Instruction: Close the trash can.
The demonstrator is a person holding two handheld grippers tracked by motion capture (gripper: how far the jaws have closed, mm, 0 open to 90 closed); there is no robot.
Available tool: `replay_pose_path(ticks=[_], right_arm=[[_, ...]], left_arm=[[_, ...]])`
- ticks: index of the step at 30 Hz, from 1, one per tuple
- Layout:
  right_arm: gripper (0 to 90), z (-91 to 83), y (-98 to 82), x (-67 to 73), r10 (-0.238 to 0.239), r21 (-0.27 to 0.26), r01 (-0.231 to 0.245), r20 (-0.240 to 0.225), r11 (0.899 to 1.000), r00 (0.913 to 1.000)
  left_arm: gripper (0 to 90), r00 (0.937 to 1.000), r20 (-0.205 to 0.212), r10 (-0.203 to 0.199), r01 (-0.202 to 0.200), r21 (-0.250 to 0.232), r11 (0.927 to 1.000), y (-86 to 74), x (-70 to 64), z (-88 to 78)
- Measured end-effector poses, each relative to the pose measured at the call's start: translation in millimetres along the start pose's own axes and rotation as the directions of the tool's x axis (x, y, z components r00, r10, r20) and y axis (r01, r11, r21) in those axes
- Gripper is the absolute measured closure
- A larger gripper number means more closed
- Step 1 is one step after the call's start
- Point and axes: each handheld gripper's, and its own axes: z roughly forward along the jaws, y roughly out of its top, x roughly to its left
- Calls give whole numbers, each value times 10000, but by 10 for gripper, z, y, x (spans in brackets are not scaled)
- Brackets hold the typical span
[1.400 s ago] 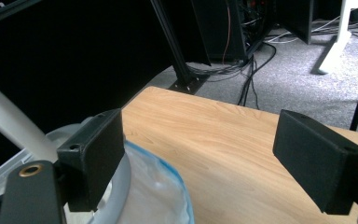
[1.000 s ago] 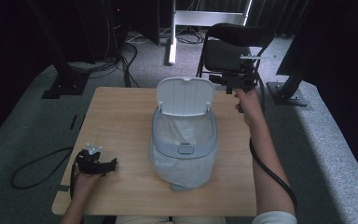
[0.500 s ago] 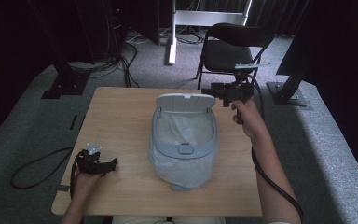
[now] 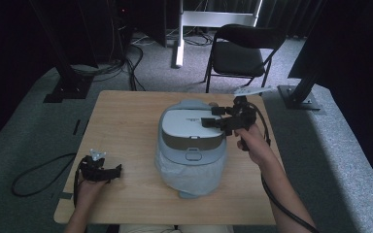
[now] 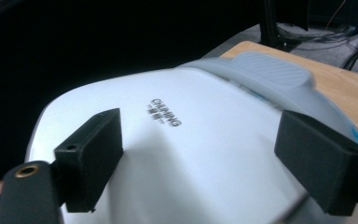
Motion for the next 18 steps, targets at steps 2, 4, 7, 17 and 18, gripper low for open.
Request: replay_pose_path(ticks=[2, 4, 7, 17, 18], right_arm=[[137, -13, -39, 90, -263, -108, 267, 310, 9996, 9992], [137, -33, -82, 162, -518, -193, 529, 546, 9984, 9972], [136, -33, -168, 278, -1046, -263, 1088, 1269, 9937, 9864], [114, 65, -341, 616, -2774, 455, 2743, 2237, 9606, 9343], [114, 66, -352, 634, -2791, 441, 2764, 2259, 9600, 9333]], left_arm=[[13, 10000, 0, -3, 3, 1, 10000, 0, 0, 0], [13, 10000, 6, 2, -2, -3, 10000, 0, 0, 0], [13, 10000, 21, 16, -16, -8, 10000, -1, 1, 0], [13, 10000, 28, 26, -26, -7, 10000, -2, 2, -1], [13, 10000, 29, 26, -26, -7, 10000, -2, 2, -1]])
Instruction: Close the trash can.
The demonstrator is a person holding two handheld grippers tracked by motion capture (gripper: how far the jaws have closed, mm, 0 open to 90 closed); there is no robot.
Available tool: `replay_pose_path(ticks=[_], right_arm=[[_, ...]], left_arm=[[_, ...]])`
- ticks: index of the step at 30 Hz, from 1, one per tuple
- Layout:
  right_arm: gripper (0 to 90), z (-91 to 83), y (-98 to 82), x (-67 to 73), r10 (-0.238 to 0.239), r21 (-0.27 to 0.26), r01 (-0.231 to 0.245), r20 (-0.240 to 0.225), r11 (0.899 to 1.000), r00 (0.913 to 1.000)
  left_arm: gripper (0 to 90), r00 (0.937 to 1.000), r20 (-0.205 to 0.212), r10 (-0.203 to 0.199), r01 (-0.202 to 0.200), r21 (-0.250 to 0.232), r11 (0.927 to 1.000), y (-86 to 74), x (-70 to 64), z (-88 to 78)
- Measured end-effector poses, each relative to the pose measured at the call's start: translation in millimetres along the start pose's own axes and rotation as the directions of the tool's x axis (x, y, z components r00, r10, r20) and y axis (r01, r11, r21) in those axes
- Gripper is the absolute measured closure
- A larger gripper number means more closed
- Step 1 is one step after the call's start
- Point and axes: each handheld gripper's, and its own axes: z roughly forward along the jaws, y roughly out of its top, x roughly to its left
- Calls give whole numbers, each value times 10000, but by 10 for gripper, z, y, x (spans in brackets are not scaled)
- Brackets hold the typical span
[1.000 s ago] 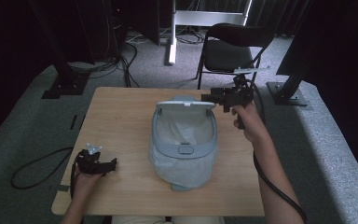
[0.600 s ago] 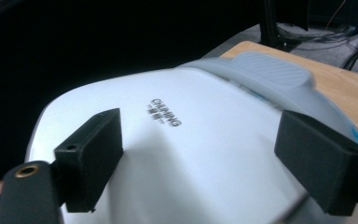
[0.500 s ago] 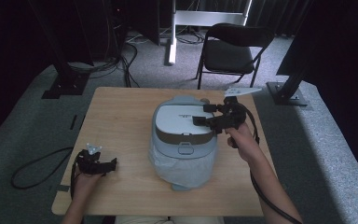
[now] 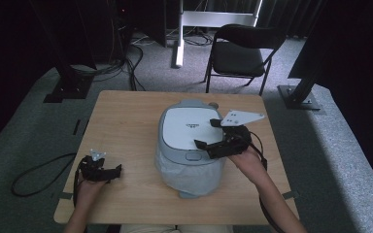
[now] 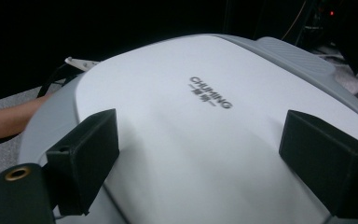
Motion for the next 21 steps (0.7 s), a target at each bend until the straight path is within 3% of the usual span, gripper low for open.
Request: replay_pose_path(ticks=[8, 10, 21], right_arm=[[114, 1, -36, 48, 11, -255, -6, 196, 9997, 9998], [108, 27, -32, 70, -258, -24, 260, 407, 9997, 9988], [107, 17, -45, 65, -153, -282, 158, 166, 9995, 9997]], left_arm=[[13, 10000, -1, -2, 2, -4, 10000, 0, 0, 0], [13, 10000, 5, -6, 6, -13, 10000, -1, 0, 0], [13, 10000, 7, -7, 7, -14, 10000, -1, 0, 0]])
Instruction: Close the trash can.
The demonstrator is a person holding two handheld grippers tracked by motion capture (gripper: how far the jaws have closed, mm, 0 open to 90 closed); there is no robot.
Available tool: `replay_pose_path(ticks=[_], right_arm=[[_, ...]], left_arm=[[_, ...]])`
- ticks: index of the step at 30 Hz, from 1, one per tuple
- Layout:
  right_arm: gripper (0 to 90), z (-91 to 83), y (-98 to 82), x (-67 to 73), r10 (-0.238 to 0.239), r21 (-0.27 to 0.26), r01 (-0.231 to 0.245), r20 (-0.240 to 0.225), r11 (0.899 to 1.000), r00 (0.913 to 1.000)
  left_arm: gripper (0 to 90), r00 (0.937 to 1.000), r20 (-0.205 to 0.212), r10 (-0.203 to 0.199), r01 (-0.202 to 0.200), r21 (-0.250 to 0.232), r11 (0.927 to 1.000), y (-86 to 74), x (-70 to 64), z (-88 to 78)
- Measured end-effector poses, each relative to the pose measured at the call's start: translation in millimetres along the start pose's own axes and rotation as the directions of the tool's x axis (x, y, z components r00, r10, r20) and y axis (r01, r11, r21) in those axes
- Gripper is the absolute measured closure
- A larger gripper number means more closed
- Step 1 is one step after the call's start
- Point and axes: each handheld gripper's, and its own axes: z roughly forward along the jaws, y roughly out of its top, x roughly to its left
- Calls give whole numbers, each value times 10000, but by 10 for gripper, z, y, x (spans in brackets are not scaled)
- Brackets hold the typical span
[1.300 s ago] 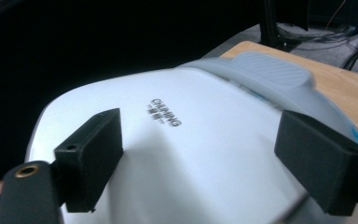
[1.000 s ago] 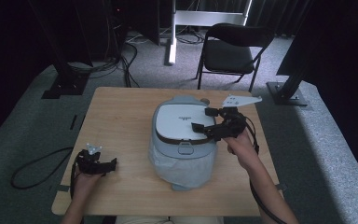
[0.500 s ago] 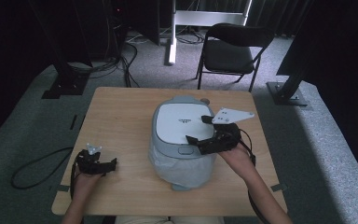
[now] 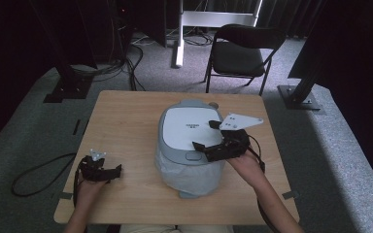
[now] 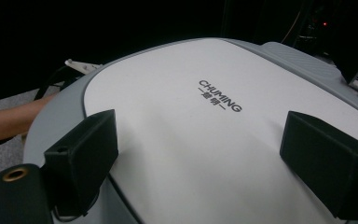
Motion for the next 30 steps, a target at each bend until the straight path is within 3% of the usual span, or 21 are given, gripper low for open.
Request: replay_pose_path(ticks=[3, 7, 13, 30], right_arm=[[106, -30, -13, -13, -24, -160, 28, 256, 9999, 9997], [107, -120, -36, -88, 459, -550, -436, 420, 9975, 9981], [107, -250, -82, -164, 649, -950, -570, 818, 9938, 9945], [107, -472, -241, -325, 1053, -999, -887, 1760, 9910, 9787]], left_arm=[[13, 10000, -1, 1, -1, 2, 10000, 0, 0, 0], [13, 10000, 0, -1, 1, 0, 10000, 0, 0, 0], [13, 10000, -5, 15, -15, 13, 10000, -2, 0, -3], [13, 10000, -6, 15, -15, 17, 10000, -2, 0, -4]])
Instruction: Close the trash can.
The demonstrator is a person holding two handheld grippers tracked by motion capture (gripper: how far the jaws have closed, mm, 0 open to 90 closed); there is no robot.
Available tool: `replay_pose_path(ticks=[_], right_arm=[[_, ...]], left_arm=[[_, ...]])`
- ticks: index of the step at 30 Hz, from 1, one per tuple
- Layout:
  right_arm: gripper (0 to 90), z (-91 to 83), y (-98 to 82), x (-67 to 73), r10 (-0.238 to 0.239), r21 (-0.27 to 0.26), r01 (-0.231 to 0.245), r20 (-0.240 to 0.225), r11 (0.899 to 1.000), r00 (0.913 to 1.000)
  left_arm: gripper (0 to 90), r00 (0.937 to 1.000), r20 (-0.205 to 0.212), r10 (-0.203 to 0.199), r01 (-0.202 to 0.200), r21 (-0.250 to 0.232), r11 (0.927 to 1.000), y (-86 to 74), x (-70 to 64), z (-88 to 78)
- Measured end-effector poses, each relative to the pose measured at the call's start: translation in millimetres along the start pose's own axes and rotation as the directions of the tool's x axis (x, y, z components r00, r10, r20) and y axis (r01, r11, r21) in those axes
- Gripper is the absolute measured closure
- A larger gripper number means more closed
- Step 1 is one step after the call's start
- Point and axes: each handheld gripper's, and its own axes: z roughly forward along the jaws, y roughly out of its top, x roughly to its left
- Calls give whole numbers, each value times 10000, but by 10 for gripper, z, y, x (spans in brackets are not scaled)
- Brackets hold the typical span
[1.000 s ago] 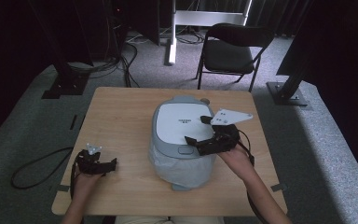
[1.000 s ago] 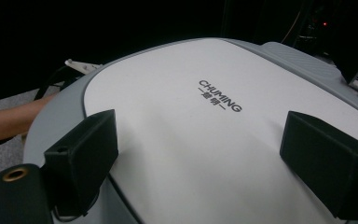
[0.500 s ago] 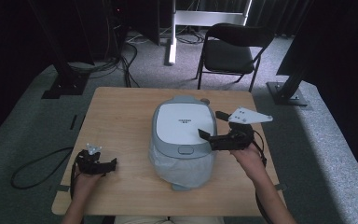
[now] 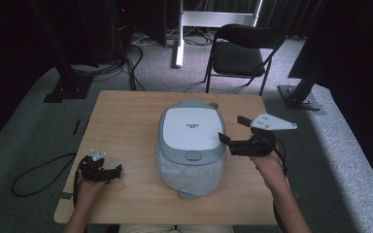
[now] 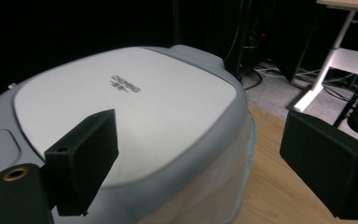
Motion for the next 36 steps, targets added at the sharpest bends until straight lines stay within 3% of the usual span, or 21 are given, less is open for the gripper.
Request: replay_pose_path(ticks=[15, 20, 33, 36], right_arm=[[107, -43, -245, -168, 396, 271, -414, 646, 9988, 9971], [107, -31, -410, -252, 706, 416, -743, 851, 9964, 9939], [107, -6, -751, -398, 1328, 479, -1401, 1311, 9890, 9824], [107, 24, -906, -439, 1405, 776, -1548, 1644, 9849, 9763]], left_arm=[[13, 10000, 0, -2, 2, -4, 10000, 0, 0, 0], [13, 10000, -1, 1, -1, 0, 10000, 0, 0, 0], [13, 10000, 2, 0, 0, 13, 10000, 1, 0, -1], [13, 10000, 4, -7, 7, 6, 10000, 1, 0, -1]])
